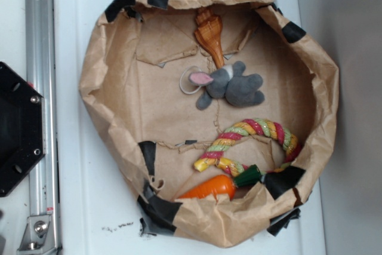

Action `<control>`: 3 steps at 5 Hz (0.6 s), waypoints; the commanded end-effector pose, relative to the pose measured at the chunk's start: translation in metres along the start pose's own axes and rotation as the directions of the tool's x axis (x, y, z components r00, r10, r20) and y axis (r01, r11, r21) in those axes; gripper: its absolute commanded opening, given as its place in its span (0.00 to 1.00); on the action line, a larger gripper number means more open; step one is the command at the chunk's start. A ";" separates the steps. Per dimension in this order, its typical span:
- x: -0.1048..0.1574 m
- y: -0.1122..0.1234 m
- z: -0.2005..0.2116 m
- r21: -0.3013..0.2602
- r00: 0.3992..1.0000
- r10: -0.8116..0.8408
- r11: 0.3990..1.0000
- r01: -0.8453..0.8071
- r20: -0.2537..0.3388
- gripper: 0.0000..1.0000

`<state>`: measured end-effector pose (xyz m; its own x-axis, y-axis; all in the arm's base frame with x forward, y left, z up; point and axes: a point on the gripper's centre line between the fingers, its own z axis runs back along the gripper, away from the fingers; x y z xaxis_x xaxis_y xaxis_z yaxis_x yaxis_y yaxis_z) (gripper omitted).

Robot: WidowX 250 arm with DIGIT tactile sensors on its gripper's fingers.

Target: Grab the gray animal.

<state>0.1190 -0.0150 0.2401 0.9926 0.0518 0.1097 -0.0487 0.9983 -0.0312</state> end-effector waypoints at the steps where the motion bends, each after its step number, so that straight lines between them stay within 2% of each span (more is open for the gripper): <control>1: 0.099 0.025 -0.057 0.138 0.952 -0.282 0.954 0.266 0.121 1.00; 2: 0.125 0.026 -0.097 0.146 0.916 -0.381 0.920 0.363 0.126 1.00; 3: 0.144 0.035 -0.151 0.183 0.895 -0.443 0.885 0.428 0.047 1.00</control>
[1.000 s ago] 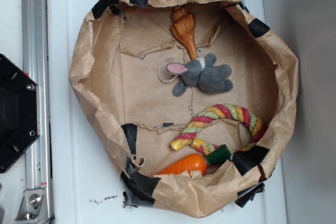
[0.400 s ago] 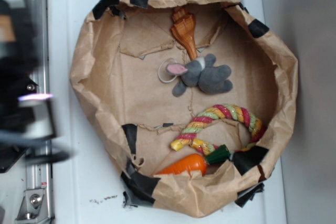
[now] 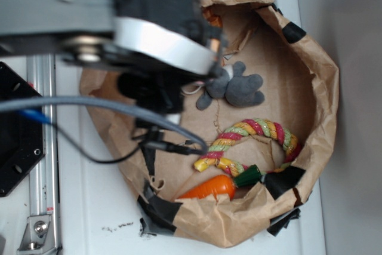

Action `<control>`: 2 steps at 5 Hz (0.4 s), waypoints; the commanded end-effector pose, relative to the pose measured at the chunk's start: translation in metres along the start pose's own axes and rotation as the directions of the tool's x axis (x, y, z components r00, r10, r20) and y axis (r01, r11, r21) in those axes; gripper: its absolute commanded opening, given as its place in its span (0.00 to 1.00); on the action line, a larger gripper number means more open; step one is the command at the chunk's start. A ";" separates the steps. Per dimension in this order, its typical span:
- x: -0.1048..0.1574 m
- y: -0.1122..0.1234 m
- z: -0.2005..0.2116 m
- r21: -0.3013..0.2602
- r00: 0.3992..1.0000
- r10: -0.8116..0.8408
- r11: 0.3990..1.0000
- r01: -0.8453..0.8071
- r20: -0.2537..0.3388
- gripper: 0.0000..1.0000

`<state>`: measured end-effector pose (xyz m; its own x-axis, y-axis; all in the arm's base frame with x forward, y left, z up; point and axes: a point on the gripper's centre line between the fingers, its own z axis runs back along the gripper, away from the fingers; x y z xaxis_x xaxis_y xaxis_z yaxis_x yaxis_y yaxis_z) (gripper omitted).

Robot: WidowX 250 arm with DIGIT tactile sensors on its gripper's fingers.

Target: Grab the gray animal.

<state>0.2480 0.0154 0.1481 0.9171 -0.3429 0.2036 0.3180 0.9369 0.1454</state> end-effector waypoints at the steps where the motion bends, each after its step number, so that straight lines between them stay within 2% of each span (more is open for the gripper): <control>1: 0.018 0.002 -0.103 0.010 0.994 -0.062 0.998 0.063 -0.089 1.00; 2: 0.013 -0.014 -0.131 -0.020 0.984 -0.097 0.995 0.095 -0.151 0.00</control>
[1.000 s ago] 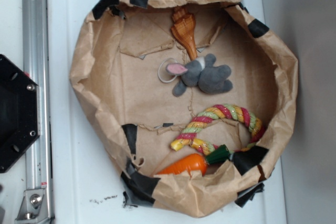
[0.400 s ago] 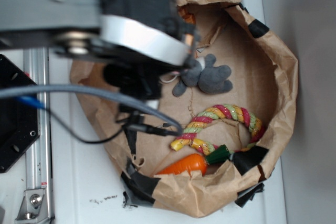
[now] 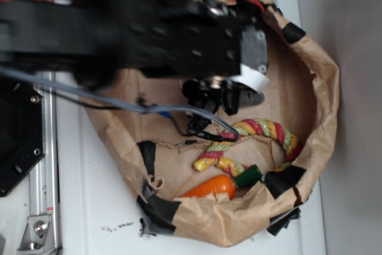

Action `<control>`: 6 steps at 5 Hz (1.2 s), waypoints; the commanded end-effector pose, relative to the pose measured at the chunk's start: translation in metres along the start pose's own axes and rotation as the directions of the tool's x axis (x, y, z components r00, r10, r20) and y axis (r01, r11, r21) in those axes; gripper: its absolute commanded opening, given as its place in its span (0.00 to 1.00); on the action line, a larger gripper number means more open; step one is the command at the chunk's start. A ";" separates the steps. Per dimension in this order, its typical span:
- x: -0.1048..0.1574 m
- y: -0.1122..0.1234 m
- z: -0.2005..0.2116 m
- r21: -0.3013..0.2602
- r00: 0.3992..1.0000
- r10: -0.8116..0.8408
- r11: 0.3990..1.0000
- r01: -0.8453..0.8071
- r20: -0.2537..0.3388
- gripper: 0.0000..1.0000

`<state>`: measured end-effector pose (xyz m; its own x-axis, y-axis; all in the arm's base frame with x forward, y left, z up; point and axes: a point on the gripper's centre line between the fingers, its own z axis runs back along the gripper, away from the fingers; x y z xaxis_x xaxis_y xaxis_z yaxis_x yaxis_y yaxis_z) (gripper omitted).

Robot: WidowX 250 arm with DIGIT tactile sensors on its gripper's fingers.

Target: Grab the gray animal.

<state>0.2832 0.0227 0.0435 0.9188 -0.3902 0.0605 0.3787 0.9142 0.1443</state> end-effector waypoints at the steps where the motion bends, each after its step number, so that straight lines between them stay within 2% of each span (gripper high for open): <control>1: 0.007 -0.020 0.007 -0.019 0.998 -0.056 0.998 0.056 -0.006 0.00; 2: 0.004 -0.021 0.059 -0.079 0.996 -0.041 0.996 0.047 0.081 0.00; 3: 0.002 -0.017 0.110 -0.094 0.989 0.058 0.995 -0.045 0.136 0.00; 4: 0.010 -0.015 0.160 -0.137 0.960 0.248 0.963 -0.230 0.133 0.00; 5: 0.015 -0.016 0.181 -0.137 0.918 0.373 0.924 -0.356 0.133 0.00; 6: 0.015 -0.017 0.180 -0.137 0.891 0.440 0.895 -0.425 0.110 0.00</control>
